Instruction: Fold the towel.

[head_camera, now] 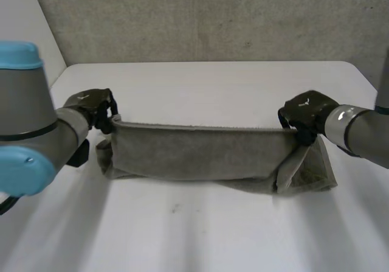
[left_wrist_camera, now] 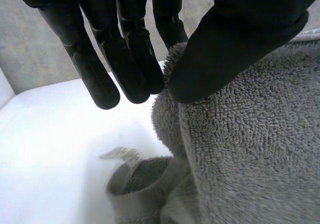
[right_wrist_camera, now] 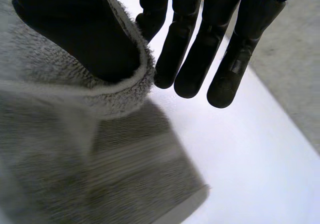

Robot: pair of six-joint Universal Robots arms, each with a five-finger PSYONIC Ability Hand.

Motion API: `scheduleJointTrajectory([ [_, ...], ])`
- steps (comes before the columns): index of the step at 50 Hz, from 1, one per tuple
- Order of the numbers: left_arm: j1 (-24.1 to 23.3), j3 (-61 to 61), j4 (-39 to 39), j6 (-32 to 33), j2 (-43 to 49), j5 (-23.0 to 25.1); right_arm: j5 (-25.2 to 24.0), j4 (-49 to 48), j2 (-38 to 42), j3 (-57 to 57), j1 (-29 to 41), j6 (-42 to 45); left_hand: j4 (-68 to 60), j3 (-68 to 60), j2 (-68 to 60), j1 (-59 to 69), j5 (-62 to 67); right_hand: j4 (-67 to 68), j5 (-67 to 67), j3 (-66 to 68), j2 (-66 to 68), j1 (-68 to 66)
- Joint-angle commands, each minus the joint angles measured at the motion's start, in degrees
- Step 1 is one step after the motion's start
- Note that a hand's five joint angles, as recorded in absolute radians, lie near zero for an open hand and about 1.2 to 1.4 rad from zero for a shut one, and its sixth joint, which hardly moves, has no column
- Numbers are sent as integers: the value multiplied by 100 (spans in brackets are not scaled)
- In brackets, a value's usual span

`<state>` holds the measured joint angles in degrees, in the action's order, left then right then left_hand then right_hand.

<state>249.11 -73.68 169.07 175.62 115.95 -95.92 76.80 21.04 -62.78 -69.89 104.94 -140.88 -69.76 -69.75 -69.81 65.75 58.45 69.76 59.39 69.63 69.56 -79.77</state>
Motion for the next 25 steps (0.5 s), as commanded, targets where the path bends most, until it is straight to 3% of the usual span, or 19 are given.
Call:
scheduleJointTrajectory([
  [1, -29, 2378, 30, -10, 990, -67, 556, -1216, 539, 925, 36, -18, -1024, -1025, -1019, 1425, 1155, 1024, 1061, 1037, 1044, -23],
  [3, -21, 2976, 38, -27, 1096, -67, 687, -2213, 548, 1345, 62, -114, -1024, -1025, -1019, 1425, 1155, 1024, 1061, 1037, 1044, -23],
  [4, -21, 3591, 64, -45, 1166, -85, 688, -2218, 548, 1347, 62, -115, -1024, -1025, -1019, 1425, 1155, 1024, 1061, 1037, 1044, -23],
  [6, -12, 4137, 134, -97, 1193, -120, 679, -3591, 330, 1391, 71, -211, -1024, -1025, -1019, 1425, 1155, 1024, 1061, 1037, 1044, -23],
  [7, -12, 4142, 135, -98, 1193, -120, 679, -3598, 328, 1391, 71, -212, -1024, -1025, -1019, 1425, 1155, 1024, 1061, 1037, 1044, -23],
  [8, -12, 4551, 257, -133, 1193, -172, 679, -4312, 85, 1269, 62, -290, -1024, -1025, -1019, 1425, 1155, 1024, 1061, 1037, 1044, -23],
  [13, -12, 5021, 618, -309, 1035, -392, 574, -5538, -531, 681, 53, -729, -1024, -1025, -1019, 1425, 1155, 1024, 1061, 1037, 1044, -23],
  [17, -12, 4593, 426, -598, 755, -585, 283, -5259, -691, 415, 9, -897, -1024, -1025, -1019, 1425, 1155, 1024, 1061, 1037, 1044, -23],
  [19, 14, 4173, 260, -677, 676, -586, -75, -4499, -709, 258, 9, -906, -1024, -1025, -1019, 1425, 1155, 1024, 1061, 1037, 1044, -23],
  [20, 49, 3742, 119, -713, 596, -560, -77, -4495, -709, 257, 9, -906, -1024, -1025, -1019, 1425, 1155, 1024, 1061, 1037, 1044, -23],
  [22, 76, 3277, 22, -722, 483, -542, -375, -3393, -630, 117, 1, -880, -1024, -1025, -1019, 1425, 1155, 1024, 1061, 1037, 1044, -23],
  [25, 111, 2380, -41, -731, 359, -542, -516, -2539, -534, -102, 1, -853, -1024, -1025, -1019, 1425, 1155, 1024, 1061, 1037, 1044, -23],
])
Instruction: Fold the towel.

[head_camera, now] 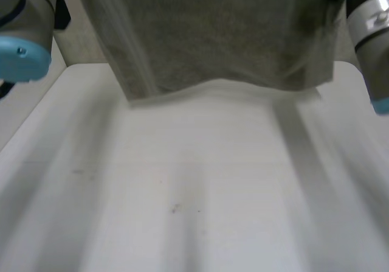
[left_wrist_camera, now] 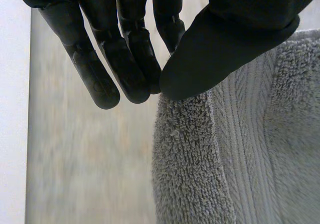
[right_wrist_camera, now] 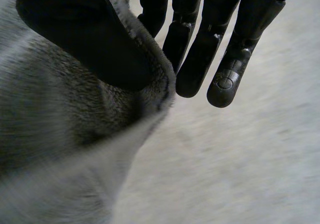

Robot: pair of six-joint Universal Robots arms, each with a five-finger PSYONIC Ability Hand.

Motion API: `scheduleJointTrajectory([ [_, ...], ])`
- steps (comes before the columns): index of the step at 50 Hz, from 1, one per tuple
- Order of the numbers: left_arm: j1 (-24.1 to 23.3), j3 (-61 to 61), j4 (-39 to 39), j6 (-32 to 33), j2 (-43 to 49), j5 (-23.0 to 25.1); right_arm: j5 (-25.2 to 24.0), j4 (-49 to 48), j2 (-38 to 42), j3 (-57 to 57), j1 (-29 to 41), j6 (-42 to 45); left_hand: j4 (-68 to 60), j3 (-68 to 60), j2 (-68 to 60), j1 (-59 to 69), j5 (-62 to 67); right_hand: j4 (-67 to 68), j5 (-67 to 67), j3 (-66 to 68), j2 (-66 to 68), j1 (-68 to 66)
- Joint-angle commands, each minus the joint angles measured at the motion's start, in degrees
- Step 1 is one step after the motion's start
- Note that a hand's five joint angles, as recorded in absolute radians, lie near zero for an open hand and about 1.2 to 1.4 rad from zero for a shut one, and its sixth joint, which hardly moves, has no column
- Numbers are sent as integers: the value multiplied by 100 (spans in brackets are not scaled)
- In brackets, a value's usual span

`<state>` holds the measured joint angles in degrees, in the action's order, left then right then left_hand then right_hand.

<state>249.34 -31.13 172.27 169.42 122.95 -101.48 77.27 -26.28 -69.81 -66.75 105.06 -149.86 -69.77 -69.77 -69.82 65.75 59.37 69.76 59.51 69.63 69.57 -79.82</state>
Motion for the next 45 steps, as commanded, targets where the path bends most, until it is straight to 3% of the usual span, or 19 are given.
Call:
scheduleJointTrajectory([
  [1, 88, -1879, -361, -111, -342, 14, -564, 2197, 170, -417, -12, 45, -1023, -1023, -1018, 1425, 1063, 1024, 1049, 1037, 1043, -18],
  [6, 281, -3764, -300, -67, -518, 31, -581, 2804, 486, -883, -30, 106, -1023, -1023, -1018, 1425, 1063, 1024, 1049, 1037, 1043, -18],
  [14, 395, -5401, 227, -49, -658, 180, -581, 2839, 1101, -1525, -320, 220, -1023, -1023, -1018, 1425, 1063, 1024, 1049, 1037, 1043, -18],
  [23, 580, -5983, 764, -49, -1265, 392, -581, 2479, 1251, -1762, -434, -331, -1023, -1023, -1018, 1425, 1063, 1024, 1049, 1037, 1043, -18],
  [32, 703, -6413, 1159, 170, -1476, 909, -599, 2417, 1154, -2008, -434, -984, -1023, -1023, -1018, 1425, 1063, 1024, 1049, 1037, 1043, -18],
  [33, 721, -6484, 1203, 293, -1485, 997, -599, 2417, 1154, -2008, -434, -984, 474, 474, 479, -72, -433, 1024, 1049, 1037, 1043, -18],
  [35, 730, -6554, 1247, 450, -1485, 1077, -608, 2408, 1154, -2052, -417, -984, 1221, 1222, 1227, -819, -1181, 1024, 1049, 1037, 1043, -18],
  [39, 738, -6686, 1335, 821, -1485, 1235, -599, 2408, 1172, -2061, -390, -984, 993, 994, 999, -591, -953, 1024, 1049, 1037, 1043, -18],
  [42, 747, -6783, 1414, 1225, -1423, 1323, -590, 2408, 1163, -2061, -390, -975, -33, -32, -27, 435, 73, 1024, 1049, 1037, 1043, -18],
  [43, 747, -6818, 1466, 1399, -1397, 1323, -590, 2408, 1163, -2061, -390, -975, -1013, -1013, -1008, 1415, 1053, 1024, 1049, 1037, 1043, -18],
  [45, 747, -6845, 1564, 1515, -1388, 1323, -573, 2417, 1145, -2061, -425, -1010, -1023, -1023, -1018, 1425, 1063, 1024, 1049, 1037, 1043, -18],
])
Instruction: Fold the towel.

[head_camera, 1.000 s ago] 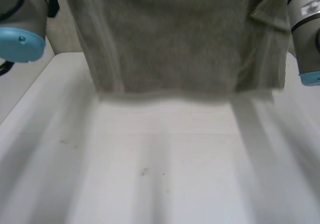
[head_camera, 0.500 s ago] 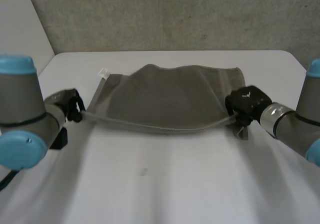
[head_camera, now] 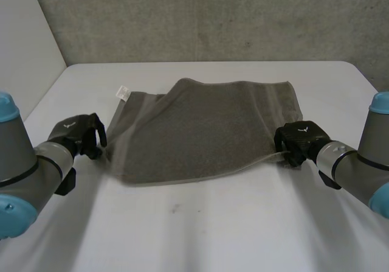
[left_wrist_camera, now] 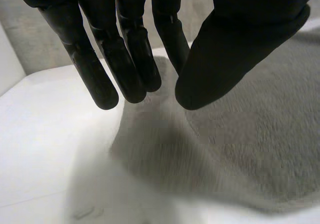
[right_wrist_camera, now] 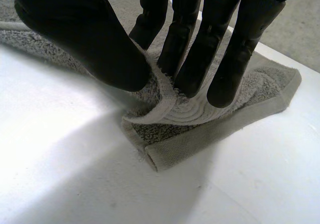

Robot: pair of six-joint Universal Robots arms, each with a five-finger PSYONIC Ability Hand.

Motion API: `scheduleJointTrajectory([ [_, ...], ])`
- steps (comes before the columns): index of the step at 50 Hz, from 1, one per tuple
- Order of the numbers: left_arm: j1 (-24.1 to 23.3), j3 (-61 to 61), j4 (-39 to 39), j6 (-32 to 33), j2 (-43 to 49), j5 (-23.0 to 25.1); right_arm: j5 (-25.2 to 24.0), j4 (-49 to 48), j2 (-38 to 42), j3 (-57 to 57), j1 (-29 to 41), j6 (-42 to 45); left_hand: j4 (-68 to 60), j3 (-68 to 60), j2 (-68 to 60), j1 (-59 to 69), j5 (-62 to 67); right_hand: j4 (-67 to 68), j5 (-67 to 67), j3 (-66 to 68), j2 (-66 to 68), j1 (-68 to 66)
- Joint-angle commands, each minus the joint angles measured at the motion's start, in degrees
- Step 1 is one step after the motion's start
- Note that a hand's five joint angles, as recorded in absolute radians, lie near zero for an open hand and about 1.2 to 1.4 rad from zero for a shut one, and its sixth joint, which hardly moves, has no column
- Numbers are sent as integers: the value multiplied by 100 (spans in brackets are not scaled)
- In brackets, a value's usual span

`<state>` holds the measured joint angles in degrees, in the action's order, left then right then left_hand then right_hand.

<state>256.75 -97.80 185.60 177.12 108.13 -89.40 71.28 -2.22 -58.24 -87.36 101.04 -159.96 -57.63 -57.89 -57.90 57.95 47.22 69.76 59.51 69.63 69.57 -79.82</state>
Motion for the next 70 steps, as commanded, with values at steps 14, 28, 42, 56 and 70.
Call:
scheduleJointTrajectory([
  [14, 200, -415, 573, 860, 32, 168, 115, 55, -12, -35, -119, -298, -58, -32, -31, 26, 99, -1578, -1553, -1565, -1559, 2584],
  [28, 42, -714, 556, 912, 6, 845, 97, 20, -48, -97, -40, -431, 4136, 4162, 4163, -4168, -4095, -1291, -1266, -1279, -1272, 2298],
  [42, 148, -661, 635, 2354, 270, 845, 88, 3, -21, -114, -49, -431, 4085, 4111, 4112, -4117, -4044, -1342, -1317, -1329, -1323, 2348],
  [56, 279, -723, 1171, 3013, 648, 845, 88, -15, 5, -132, -49, -405, 3614, 3640, 3642, -3646, -3574, -1392, -1367, -1380, -1373, 2399],
  [70, 279, -556, 1268, 3022, 972, 845, 88, -59, 40, -132, -49, -352, 3195, 3220, 3222, -3226, -3154, -1409, -1384, -1396, -1390, 2415],
])
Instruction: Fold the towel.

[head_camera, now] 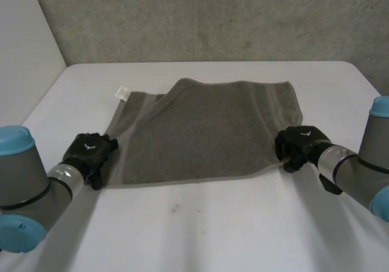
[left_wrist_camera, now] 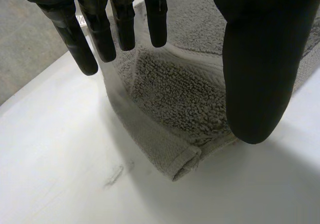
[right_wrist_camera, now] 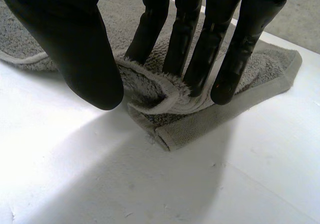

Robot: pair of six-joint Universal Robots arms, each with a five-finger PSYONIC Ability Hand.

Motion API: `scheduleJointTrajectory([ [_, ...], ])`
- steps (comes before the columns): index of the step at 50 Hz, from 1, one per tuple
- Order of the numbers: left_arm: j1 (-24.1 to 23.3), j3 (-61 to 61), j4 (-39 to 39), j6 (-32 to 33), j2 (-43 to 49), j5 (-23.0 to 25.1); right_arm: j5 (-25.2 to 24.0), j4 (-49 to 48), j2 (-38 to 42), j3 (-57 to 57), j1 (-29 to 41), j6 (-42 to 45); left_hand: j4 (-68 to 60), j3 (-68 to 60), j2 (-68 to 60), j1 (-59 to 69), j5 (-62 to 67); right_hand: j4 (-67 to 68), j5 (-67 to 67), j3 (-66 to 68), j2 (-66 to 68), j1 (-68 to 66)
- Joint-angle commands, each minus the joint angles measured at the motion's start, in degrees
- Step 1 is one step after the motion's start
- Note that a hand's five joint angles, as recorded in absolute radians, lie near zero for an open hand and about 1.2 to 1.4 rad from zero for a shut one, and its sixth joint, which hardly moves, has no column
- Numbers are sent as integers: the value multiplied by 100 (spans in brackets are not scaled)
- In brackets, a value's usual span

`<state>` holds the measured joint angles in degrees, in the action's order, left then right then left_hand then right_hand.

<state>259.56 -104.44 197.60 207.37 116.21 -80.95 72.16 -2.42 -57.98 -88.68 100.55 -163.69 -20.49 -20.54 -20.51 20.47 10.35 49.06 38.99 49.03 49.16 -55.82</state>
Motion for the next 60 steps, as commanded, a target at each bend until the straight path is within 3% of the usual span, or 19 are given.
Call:
scheduleJointTrajectory([
  [1, -1, 143, 85, -3, 217, 0, 0, -40, 15, 0, 0, 22, -603, -599, -601, 606, 617, 660, 668, 664, 651, 15],
  [10, -1, 407, 94, -3, 499, 0, 0, -83, 24, -17, 0, 39, -1394, -1390, -1392, 1397, 1408, 644, 651, 647, 634, 32],
  [15, -1, 521, 121, -30, 508, 0, 0, -83, 24, -8, -9, 39, -2820, -2816, -2818, 2823, 2834, 627, 634, 630, 618, 49],
  [32, -19, 609, 288, -65, 499, 9, 0, -83, 59, 0, -9, 48, -4472, -4468, -4471, 4475, 4486, 593, 600, 596, 584, 83],
  [36, -28, 592, 279, -74, 473, 0, 0, -83, 59, 9, -9, 48, -5947, -5942, -5945, 5949, 5961, 576, 583, 580, 567, 99],
  [53, -54, 117, 305, -82, 42, 53, 0, -75, 50, 18, 0, 48, -5951, -5946, -5949, 5953, 5965, 576, 583, 580, 567, 99],
  [54, -46, 117, 331, -74, 77, 96, 0, -75, 50, 9, 0, 48, -5004, -4999, -5002, 5006, 5018, 576, 583, 580, 567, 99],
  [55, -37, 117, 340, -56, 103, 123, 0, -75, 50, 9, 0, 48, -2046, -2042, -2045, 2049, 2060, 576, 583, 580, 567, 99],
  [56, -37, 117, 340, -56, 103, 123, 0, -75, 50, 9, 0, 48, -2017, -2013, -2015, 2020, 2031, 576, 583, 580, 567, 99],
  [57, -37, 126, 340, -30, 130, 132, 0, -75, 50, 0, 0, 48, -1084, -1080, -1082, 1087, 1098, 576, 583, 580, 567, 99],
  [60, -28, 143, 340, -21, 209, 132, 0, -75, 50, 0, 0, 48, -1125, -1121, -1123, 1128, 1139, 576, 583, 580, 567, 99],
])
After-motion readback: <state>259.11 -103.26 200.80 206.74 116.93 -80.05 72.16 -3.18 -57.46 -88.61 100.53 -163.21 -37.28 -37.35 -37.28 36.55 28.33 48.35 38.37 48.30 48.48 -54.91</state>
